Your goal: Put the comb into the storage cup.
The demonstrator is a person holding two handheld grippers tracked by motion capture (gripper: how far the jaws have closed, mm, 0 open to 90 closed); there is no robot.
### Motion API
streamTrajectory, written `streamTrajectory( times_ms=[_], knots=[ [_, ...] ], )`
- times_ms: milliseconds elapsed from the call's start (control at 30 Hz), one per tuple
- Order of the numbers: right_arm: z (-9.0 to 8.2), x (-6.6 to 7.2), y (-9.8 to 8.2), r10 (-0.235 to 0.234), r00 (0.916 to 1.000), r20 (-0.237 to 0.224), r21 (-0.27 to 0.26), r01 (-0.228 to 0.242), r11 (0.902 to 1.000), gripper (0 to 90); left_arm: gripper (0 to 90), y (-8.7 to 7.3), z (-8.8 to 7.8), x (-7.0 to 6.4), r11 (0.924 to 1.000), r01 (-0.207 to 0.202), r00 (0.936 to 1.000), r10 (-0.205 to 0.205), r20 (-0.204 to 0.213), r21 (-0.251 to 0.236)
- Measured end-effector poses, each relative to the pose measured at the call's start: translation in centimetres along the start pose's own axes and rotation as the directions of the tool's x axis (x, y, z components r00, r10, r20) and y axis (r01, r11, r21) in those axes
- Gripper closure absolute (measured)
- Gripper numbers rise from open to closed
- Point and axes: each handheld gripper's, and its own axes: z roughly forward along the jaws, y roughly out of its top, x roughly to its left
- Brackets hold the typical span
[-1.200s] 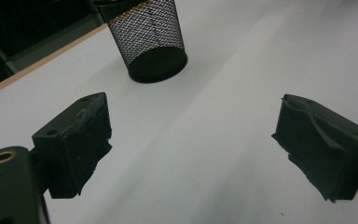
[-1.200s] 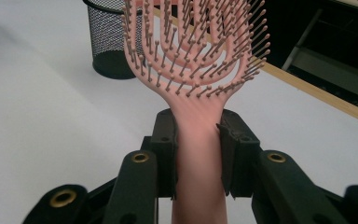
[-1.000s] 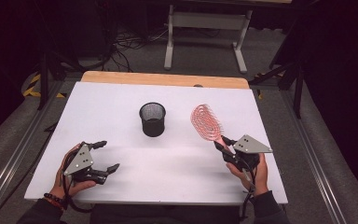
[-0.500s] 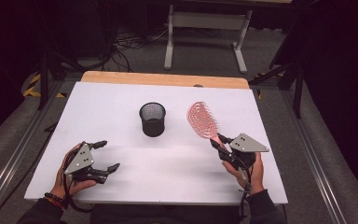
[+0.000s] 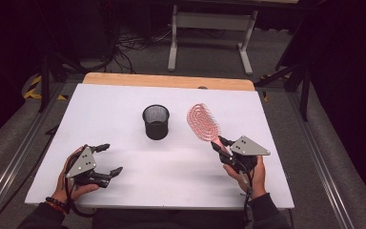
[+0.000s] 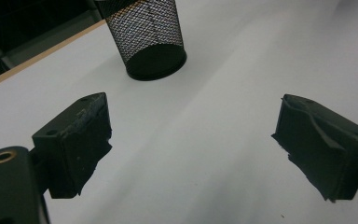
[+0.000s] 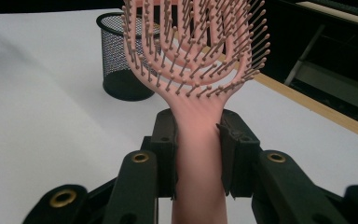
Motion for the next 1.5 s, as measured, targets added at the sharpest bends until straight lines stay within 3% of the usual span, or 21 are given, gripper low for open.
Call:
streamTrajectory(
  times_ms=[567,667,1500],
  knots=[
    [1.0,1.0,0.4,-0.017,0.9996,-0.021,-0.003,0.017,0.9998,69.6,10.8,1.0,0.4,0.2,0.9998,0.001,0.9999,0.0,0.017,-0.018],
    [1.3,1.4,0.6,-0.023,0.9993,-0.031,-0.001,0.023,0.9997,69.6,10.7,1.6,0.9,0.0,0.9998,-0.008,0.9992,0.009,0.039,-0.019],
    [3.3,4.0,1.5,-0.036,0.9955,-0.087,-0.023,0.034,0.9992,69.6,11.7,4.5,3.4,-1.1,0.9987,-0.05,0.9963,0.051,0.07,-0.007]
  ],
)
